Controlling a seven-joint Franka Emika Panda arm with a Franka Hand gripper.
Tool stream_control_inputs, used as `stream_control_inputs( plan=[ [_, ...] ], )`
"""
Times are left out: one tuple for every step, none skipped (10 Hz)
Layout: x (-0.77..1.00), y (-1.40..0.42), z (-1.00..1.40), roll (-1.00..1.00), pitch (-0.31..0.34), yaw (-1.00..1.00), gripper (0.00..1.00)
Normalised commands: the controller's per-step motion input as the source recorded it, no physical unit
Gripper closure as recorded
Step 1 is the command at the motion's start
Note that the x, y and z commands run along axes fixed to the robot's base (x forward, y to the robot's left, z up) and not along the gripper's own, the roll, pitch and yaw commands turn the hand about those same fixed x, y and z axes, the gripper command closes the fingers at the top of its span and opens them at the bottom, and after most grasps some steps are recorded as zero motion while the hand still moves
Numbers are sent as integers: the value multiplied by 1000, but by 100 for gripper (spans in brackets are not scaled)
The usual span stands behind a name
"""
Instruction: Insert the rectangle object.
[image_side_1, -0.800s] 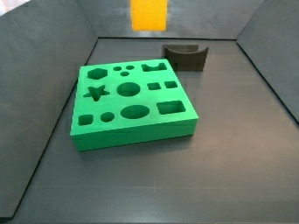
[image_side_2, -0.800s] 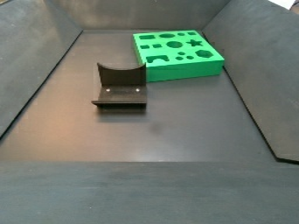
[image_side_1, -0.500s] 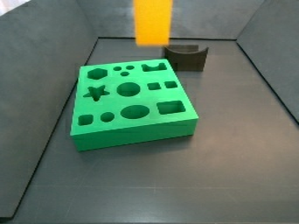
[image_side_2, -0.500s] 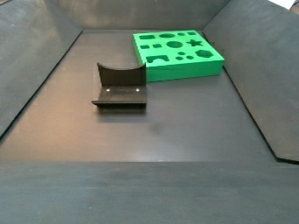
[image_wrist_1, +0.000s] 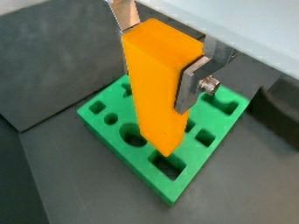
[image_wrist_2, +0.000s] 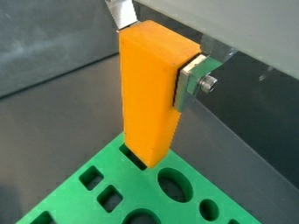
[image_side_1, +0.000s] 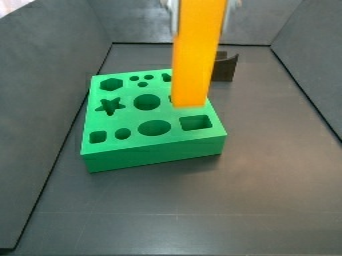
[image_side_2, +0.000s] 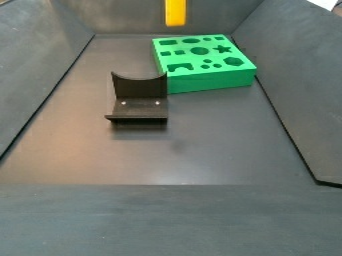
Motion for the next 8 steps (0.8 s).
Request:
stream_control_inputs(
  plan=[
    [289,69,-591,-181,153,0,100],
    [169,91,-189,-73,124,0,100],
    [0,11,-69,-37,0,3,100],
    [0,0,-131,-13,0,23,100],
    [6,0,-271,0,0,54,100],
    [3,0,-426,-13,0,163,100],
    [14,-3,-549,0,0,131,100],
    [146,-11,-591,0,17,123,100]
  ],
)
